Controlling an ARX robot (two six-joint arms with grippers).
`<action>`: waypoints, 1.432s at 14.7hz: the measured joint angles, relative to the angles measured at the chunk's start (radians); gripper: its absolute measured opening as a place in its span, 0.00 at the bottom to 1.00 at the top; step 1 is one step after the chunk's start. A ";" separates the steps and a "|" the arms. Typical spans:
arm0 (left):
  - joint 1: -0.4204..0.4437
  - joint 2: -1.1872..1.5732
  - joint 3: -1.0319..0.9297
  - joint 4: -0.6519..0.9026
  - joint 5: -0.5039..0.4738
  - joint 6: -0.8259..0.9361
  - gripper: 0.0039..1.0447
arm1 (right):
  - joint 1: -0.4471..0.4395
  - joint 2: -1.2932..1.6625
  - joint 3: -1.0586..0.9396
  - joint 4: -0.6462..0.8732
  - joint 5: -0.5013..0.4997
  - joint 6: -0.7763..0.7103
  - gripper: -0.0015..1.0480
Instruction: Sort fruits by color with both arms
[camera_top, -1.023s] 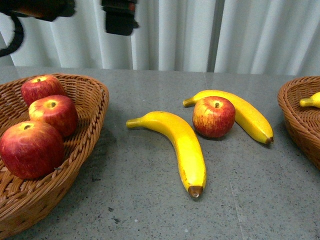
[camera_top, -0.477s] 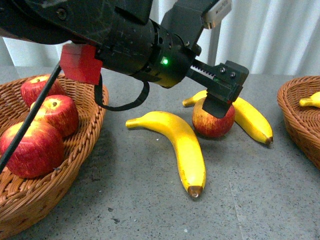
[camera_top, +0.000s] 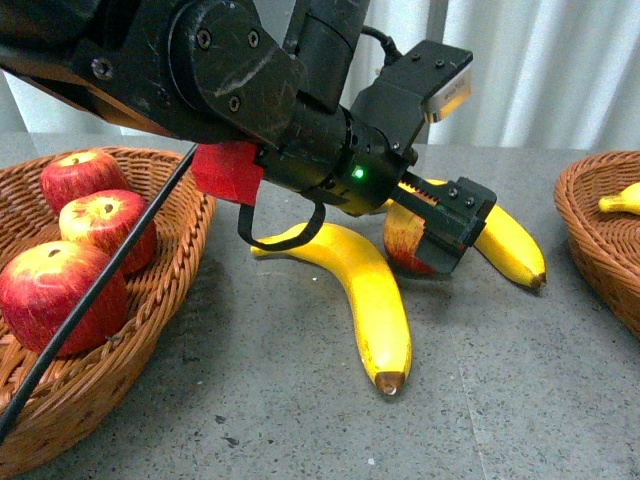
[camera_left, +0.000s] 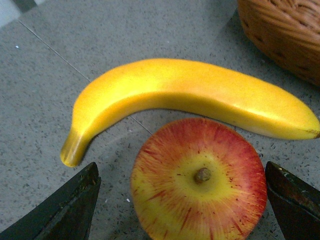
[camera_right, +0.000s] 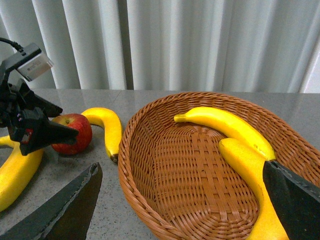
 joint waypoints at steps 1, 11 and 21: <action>0.000 0.017 0.010 -0.003 0.004 0.000 0.94 | 0.000 0.000 0.000 0.000 0.000 0.000 0.94; -0.014 -0.168 -0.094 0.133 -0.153 -0.048 0.69 | 0.000 0.000 0.000 0.000 0.000 0.000 0.94; 0.222 -0.705 -0.552 0.226 -0.678 -0.385 0.95 | 0.000 0.000 0.000 0.000 0.000 0.000 0.94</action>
